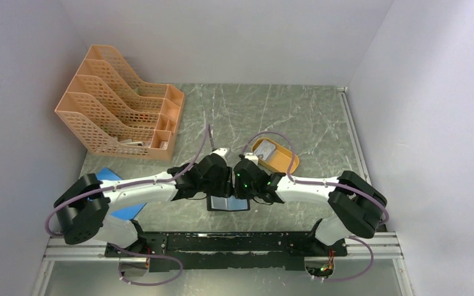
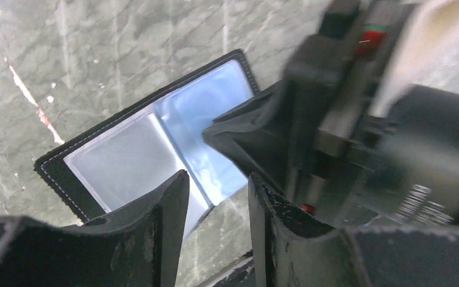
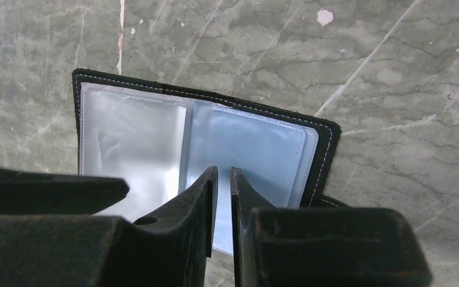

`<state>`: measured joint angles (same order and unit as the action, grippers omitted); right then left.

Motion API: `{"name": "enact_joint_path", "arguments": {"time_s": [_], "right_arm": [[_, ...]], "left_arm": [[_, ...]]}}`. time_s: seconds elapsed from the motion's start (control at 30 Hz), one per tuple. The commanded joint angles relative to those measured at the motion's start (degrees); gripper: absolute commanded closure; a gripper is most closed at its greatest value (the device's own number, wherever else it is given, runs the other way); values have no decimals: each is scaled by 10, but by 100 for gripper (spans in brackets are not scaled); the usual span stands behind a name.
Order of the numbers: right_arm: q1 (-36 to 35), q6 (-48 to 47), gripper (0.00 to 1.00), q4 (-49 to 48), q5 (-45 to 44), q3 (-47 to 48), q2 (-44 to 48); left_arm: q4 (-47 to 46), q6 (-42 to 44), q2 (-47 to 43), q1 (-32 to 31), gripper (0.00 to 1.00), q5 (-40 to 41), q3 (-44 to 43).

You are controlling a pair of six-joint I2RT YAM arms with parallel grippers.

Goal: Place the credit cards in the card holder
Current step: Open the card holder at the center of the board.

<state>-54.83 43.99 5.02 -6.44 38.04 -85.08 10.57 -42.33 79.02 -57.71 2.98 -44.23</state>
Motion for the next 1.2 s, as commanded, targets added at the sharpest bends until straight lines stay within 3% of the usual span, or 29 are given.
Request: {"name": "enact_joint_path", "arguments": {"time_s": [0.0, 0.33, 0.6, 0.77, 1.17], "right_arm": [[1, 6, 82, 23, -12, -28, 0], [1, 6, 81, 19, -15, -36, 7], [1, 2, 81, 24, -17, -37, 14], [1, 1, 81, 23, -17, -38, 17], [1, 3, 81, 18, -18, -48, 23]], "left_arm": [[29, -8, 32, -10, 55, 44, -14], [81, -5, 80, -13, 33, 112, -30], [113, -6, 136, -25, 29, 153, -56], [121, -9, 142, -28, 34, 166, -57], [130, -15, 135, -29, 57, 177, -37]]}}
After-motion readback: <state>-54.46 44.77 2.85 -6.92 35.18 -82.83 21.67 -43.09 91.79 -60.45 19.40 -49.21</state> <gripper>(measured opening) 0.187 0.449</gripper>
